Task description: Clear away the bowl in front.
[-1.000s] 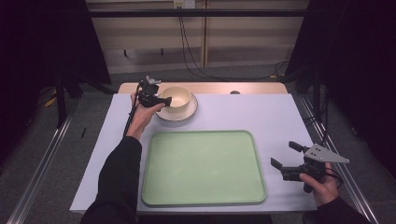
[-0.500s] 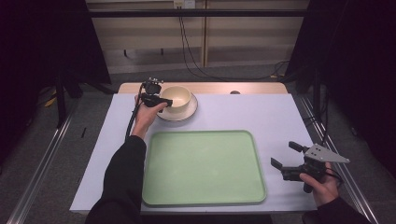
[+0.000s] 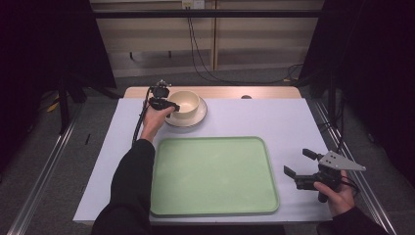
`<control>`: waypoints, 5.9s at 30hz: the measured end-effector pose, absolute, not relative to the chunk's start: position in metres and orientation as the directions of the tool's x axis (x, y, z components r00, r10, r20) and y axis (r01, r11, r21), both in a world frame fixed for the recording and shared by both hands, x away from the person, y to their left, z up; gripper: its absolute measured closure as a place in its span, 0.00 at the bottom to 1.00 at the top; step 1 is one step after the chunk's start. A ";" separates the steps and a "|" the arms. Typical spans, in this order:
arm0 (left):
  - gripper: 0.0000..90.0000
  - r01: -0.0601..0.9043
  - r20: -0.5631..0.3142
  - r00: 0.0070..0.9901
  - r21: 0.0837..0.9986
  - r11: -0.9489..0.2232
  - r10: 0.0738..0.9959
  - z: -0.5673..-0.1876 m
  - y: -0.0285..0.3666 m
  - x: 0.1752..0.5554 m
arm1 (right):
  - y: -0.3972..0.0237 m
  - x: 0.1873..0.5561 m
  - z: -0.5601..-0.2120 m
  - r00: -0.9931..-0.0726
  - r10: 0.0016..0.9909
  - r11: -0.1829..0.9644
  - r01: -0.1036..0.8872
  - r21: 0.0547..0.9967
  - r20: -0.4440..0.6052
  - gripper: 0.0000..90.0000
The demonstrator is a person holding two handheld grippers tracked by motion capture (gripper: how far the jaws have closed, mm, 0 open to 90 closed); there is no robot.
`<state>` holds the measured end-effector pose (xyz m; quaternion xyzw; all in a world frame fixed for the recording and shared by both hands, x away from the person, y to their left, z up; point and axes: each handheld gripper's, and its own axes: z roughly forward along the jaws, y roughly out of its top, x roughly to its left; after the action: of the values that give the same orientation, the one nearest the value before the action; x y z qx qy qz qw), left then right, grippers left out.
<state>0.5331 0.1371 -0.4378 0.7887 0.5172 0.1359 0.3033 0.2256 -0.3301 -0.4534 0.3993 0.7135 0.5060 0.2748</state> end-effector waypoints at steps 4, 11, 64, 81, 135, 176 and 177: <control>0.65 0.767 -0.118 0.404 0.584 -0.265 0.907 -0.440 0.138 0.535 | -0.330 0.225 -0.453 -0.531 0.847 0.172 0.290 0.941 0.009 0.04; 0.68 0.786 -0.130 0.381 0.566 -0.247 0.915 -0.440 0.137 0.534 | -0.330 0.225 -0.453 -0.531 0.847 0.178 0.290 0.940 0.004 0.04; 0.93 0.802 -0.279 0.306 0.590 -0.089 0.910 -0.431 0.150 0.530 | -0.332 0.225 -0.452 -0.525 0.851 0.163 0.282 0.946 0.010 0.04; 0.93 0.792 -0.303 0.368 0.598 -0.125 0.879 -0.415 0.152 0.517 | -0.334 0.224 -0.452 -0.535 0.845 0.151 0.259 0.954 0.011 0.02; 0.93 0.738 -0.371 0.607 0.591 -0.325 0.702 -0.398 0.069 0.470 | -0.333 0.222 -0.454 -0.566 0.824 0.164 0.200 0.966 -0.023 0.01; 0.92 0.709 -0.391 0.683 0.559 -0.431 0.617 -0.417 0.004 0.450 | -0.333 0.223 -0.454 -0.572 0.819 0.186 0.210 0.960 -0.033 0.01; 0.92 0.708 -0.386 0.684 0.556 -0.436 0.619 -0.417 0.003 0.450 | -0.333 0.223 -0.454 -0.572 0.819 0.186 0.210 0.960 -0.033 0.01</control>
<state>0.4505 0.0025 -0.4165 0.8450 0.3925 -0.0622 0.3578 0.2227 -0.3333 -0.4543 0.3607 0.7137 0.5262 0.2893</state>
